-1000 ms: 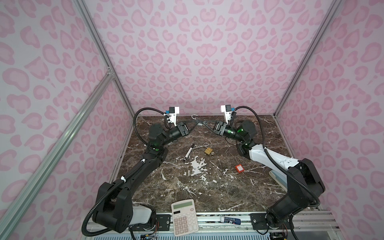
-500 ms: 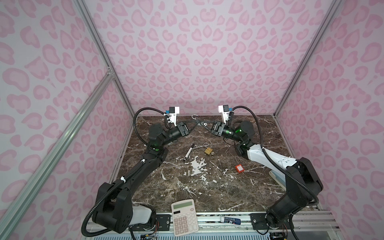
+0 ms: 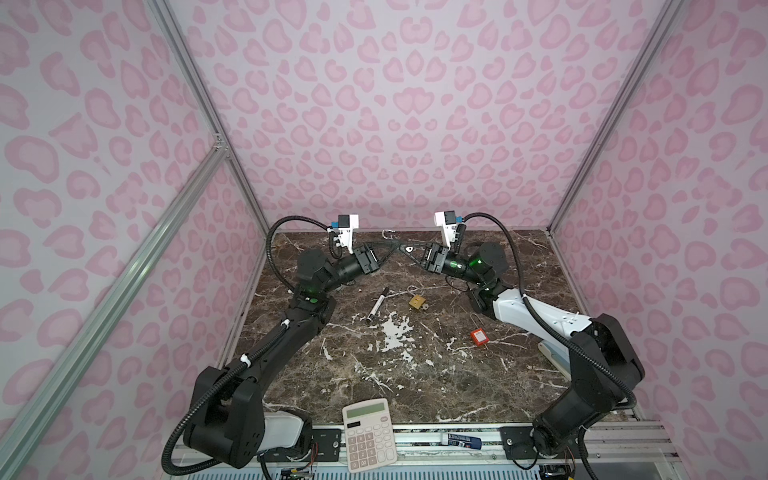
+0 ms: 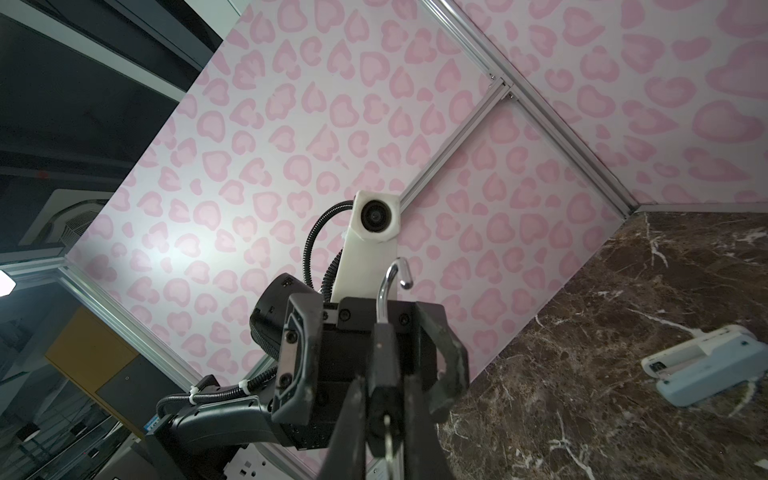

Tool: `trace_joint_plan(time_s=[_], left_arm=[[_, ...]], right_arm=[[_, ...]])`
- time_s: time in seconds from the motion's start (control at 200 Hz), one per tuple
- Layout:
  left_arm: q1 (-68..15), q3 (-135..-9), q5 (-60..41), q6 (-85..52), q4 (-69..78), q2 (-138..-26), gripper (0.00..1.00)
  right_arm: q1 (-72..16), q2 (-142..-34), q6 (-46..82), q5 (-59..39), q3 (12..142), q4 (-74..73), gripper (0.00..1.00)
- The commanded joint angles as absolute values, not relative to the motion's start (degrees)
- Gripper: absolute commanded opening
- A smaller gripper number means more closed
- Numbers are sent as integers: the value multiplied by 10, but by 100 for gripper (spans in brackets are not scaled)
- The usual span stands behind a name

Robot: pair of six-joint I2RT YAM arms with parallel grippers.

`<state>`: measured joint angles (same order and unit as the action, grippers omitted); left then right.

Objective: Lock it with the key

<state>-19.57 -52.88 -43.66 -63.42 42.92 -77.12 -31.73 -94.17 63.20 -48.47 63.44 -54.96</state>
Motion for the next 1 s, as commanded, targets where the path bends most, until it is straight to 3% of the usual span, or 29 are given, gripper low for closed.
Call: trace_joint_plan(time_s=[0.0, 0.255, 0.645, 0.995], left_arm=[[-194, -526, -434, -616, 426, -762, 70], [-175, -517, -431, -604, 399, -735, 73], [-158, -531, -449, -603, 381, -723, 73], [-161, -527, -463, -595, 369, -731, 73]], right_arm=[[-313, -943, 624, -489, 634, -577, 3], [-282, -919, 584, -495, 609, -533, 2], [-295, -878, 363, -518, 626, -246, 1], [-318, -895, 340, -529, 656, -221, 1]])
